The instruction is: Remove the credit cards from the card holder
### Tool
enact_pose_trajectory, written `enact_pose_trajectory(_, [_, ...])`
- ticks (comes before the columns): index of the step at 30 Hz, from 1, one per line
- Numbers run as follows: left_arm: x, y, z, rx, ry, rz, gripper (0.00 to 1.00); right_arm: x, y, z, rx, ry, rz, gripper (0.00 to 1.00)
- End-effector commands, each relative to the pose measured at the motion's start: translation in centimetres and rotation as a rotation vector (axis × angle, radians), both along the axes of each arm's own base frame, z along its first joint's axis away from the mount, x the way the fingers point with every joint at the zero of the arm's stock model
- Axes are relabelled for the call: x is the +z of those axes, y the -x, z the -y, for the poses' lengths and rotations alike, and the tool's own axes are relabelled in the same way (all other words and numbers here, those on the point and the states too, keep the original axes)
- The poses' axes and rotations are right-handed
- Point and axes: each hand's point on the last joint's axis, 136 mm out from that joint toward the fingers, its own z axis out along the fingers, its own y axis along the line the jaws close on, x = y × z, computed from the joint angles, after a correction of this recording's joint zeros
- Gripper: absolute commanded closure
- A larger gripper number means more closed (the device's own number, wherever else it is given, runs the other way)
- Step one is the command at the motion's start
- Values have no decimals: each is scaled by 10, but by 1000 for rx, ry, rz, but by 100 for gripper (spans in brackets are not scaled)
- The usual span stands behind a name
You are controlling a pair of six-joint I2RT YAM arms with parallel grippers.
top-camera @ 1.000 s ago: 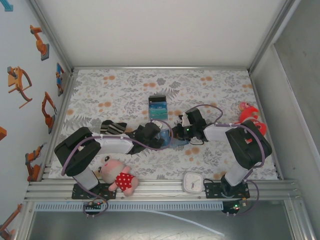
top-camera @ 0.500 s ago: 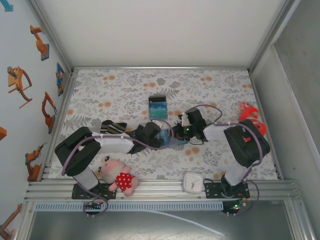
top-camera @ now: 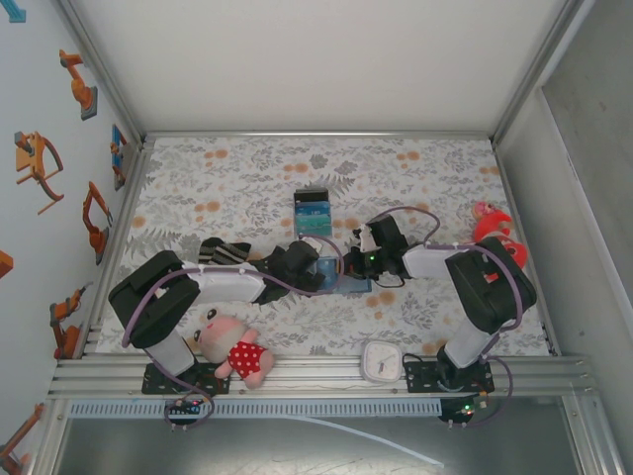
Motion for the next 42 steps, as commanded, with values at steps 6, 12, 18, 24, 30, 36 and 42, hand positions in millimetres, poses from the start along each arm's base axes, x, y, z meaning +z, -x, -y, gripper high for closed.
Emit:
enact_pose_trajectory(6, [-9,5,6,-31,-6,-26,2,7,-3,9,22,84,40,100])
enact_pose_trajectory(12, [-10,5,6,-27,0,-29,1,6,-6,16,18,129,43,100])
enact_pose_trajectory(18, [-10,7,4,-20,2,-31,1,7,-9,25,9,174,53,100])
enact_pose_trajectory(24, [-4,5,6,-15,18,-21,1,9,-10,28,7,191,59,100])
enact_pose_trajectory(30, [17,-3,14,-12,60,22,3,13,-11,27,9,183,63,100])
enact_pose_trajectory(36, [36,-14,28,-35,91,78,3,12,-11,26,11,178,59,100])
enact_pose_trajectory(42, [26,-19,35,-64,40,69,3,14,-9,27,-8,170,54,100])
